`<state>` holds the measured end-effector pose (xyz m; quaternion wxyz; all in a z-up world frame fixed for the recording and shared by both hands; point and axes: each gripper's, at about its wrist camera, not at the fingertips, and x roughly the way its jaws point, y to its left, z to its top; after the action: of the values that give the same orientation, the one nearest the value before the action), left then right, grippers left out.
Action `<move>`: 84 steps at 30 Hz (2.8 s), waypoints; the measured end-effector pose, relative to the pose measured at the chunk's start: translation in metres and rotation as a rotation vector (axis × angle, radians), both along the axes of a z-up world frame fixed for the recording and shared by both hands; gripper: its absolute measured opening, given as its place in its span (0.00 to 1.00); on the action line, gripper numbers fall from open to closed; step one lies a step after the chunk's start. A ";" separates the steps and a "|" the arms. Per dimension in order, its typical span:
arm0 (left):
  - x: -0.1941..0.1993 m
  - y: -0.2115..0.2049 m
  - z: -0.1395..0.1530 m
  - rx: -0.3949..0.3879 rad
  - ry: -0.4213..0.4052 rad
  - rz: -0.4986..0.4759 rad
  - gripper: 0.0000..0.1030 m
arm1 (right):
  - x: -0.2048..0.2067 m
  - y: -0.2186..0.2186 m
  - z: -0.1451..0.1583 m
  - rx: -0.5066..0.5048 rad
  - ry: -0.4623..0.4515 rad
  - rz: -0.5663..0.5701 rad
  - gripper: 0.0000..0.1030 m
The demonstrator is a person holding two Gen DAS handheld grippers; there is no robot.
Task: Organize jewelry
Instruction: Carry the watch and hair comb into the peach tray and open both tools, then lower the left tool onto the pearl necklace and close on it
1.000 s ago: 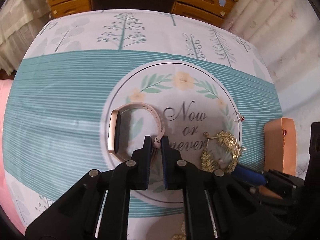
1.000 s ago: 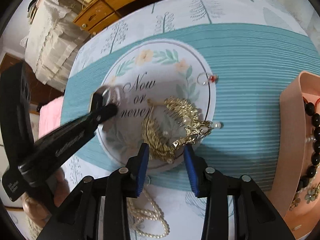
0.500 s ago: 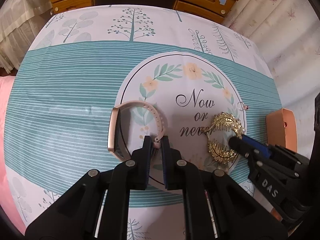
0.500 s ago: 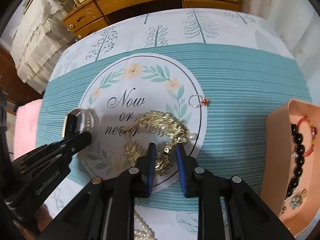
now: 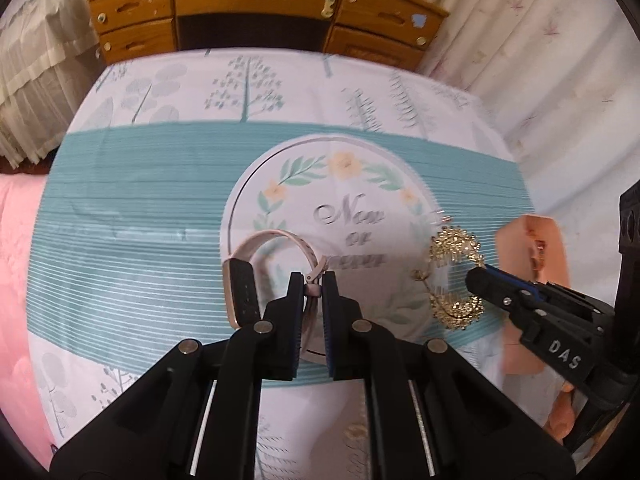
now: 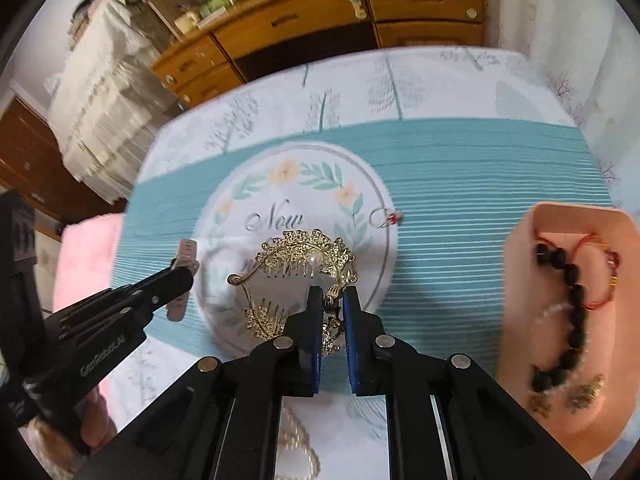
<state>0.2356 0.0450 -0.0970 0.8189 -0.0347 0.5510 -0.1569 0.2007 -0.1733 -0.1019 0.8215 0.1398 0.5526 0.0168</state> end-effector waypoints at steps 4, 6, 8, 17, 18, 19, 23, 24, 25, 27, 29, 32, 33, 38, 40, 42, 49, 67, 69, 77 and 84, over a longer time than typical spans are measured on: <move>-0.016 -0.019 0.031 -0.021 -0.048 -0.040 0.06 | -0.026 -0.028 0.033 0.030 -0.059 -0.018 0.09; -0.024 -0.033 0.046 -0.031 -0.069 -0.063 0.06 | -0.041 -0.045 0.049 0.025 -0.087 -0.030 0.09; -0.032 -0.050 0.059 -0.033 -0.090 -0.093 0.06 | -0.053 -0.062 0.060 0.012 -0.109 -0.045 0.09; -0.074 -0.154 0.096 -0.037 -0.159 -0.261 0.06 | -0.114 -0.152 0.062 -0.067 -0.118 -0.126 0.09; -0.079 -0.168 0.098 -0.033 -0.166 -0.281 0.06 | -0.118 -0.159 0.058 -0.067 -0.113 -0.130 0.09; -0.082 -0.182 0.098 -0.028 -0.169 -0.298 0.06 | -0.121 -0.165 0.054 -0.063 -0.107 -0.135 0.09; -0.093 -0.230 0.089 -0.011 -0.150 -0.349 0.06 | -0.135 -0.186 0.028 -0.040 -0.081 -0.140 0.09; -0.094 -0.242 0.085 -0.005 -0.143 -0.360 0.06 | -0.136 -0.189 0.024 -0.040 -0.076 -0.137 0.09; -0.095 -0.252 0.081 0.001 -0.139 -0.368 0.06 | -0.137 -0.191 0.018 -0.039 -0.072 -0.135 0.09; -0.095 -0.267 0.073 0.008 -0.130 -0.375 0.06 | -0.140 -0.195 0.007 -0.040 -0.066 -0.132 0.10; -0.095 -0.283 0.064 0.010 -0.119 -0.381 0.06 | -0.141 -0.199 0.000 -0.042 -0.064 -0.131 0.10; -0.088 -0.300 0.047 0.020 -0.104 -0.386 0.06 | -0.140 -0.199 -0.009 -0.036 -0.068 -0.121 0.10; -0.085 -0.306 0.040 0.022 -0.093 -0.384 0.06 | -0.140 -0.201 -0.010 -0.033 -0.067 -0.120 0.10; -0.073 -0.321 0.009 0.054 -0.056 -0.383 0.07 | -0.135 -0.204 -0.013 0.000 -0.082 -0.116 0.12; -0.071 -0.325 -0.001 0.073 -0.058 -0.383 0.07 | -0.137 -0.204 -0.013 0.000 -0.090 -0.108 0.12; -0.071 -0.327 -0.006 0.083 -0.054 -0.386 0.07 | -0.135 -0.202 -0.010 -0.014 -0.093 -0.097 0.12; -0.068 -0.324 -0.006 0.082 -0.042 -0.397 0.10 | -0.134 -0.199 -0.008 -0.027 -0.098 -0.094 0.12; -0.079 -0.245 0.043 0.042 -0.085 -0.332 0.44 | -0.145 -0.192 0.006 -0.046 -0.101 -0.119 0.12; -0.082 -0.226 0.049 0.046 -0.084 -0.315 0.44 | -0.147 -0.189 0.010 -0.053 -0.108 -0.114 0.12; -0.103 -0.142 0.054 0.081 -0.070 -0.243 0.44 | -0.155 -0.155 0.028 -0.060 -0.137 -0.054 0.12; -0.126 -0.091 0.040 0.113 -0.038 -0.215 0.44 | -0.160 -0.102 0.043 -0.075 -0.152 0.058 0.12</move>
<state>0.1100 -0.0462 -0.0574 0.8084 0.0736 0.5438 -0.2129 0.0410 -0.2750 -0.0589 0.8650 0.0913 0.4925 0.0304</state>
